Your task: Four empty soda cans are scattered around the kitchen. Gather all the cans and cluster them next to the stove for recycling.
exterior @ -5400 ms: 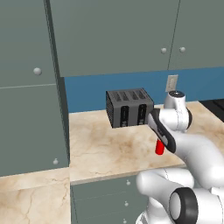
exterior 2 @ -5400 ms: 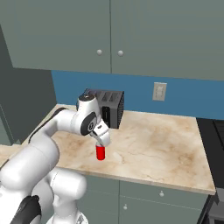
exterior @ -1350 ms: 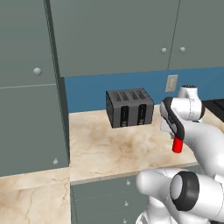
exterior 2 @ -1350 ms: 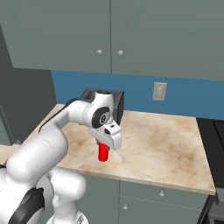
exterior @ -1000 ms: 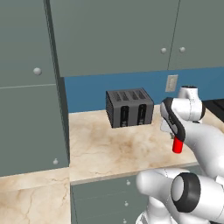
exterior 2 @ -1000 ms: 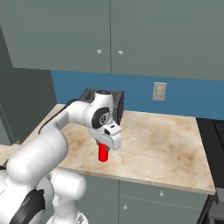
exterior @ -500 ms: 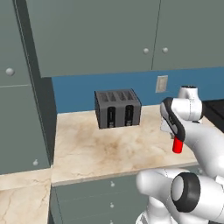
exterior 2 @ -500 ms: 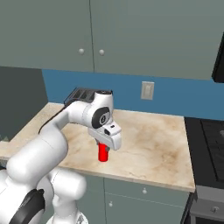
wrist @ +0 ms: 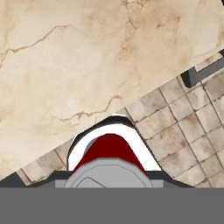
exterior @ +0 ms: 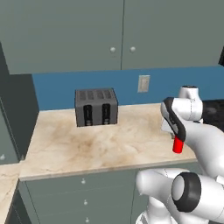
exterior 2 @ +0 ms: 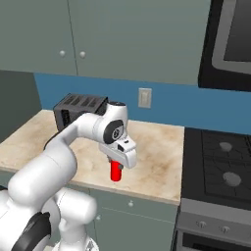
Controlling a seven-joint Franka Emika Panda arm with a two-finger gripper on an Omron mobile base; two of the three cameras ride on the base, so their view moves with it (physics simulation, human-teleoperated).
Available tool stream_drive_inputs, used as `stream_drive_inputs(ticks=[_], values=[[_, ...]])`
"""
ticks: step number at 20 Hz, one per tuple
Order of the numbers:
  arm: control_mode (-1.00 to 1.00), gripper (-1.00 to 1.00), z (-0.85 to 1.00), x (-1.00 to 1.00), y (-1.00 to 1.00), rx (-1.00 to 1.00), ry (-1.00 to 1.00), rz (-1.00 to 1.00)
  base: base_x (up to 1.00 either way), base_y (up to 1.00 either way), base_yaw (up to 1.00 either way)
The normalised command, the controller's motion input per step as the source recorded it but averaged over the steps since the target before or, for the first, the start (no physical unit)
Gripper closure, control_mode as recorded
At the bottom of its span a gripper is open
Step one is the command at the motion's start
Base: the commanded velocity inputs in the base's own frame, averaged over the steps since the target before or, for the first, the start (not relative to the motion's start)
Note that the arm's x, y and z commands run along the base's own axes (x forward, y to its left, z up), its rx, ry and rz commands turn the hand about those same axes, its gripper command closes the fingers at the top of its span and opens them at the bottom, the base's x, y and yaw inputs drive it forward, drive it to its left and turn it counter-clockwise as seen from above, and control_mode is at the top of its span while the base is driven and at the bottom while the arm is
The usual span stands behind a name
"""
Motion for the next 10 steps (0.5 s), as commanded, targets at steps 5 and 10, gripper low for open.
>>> stream_drive_inputs(ticks=[5, 10], values=[[1.0, 1.0, 0.0, 0.0, 0.0, 0.0, 0.0, 0.0, -0.33, -0.61, 0.11], [1.0, 1.0, 0.0, 0.0, 0.0, 0.0, 0.0, 0.0, -0.27, -0.62, 0.14]])
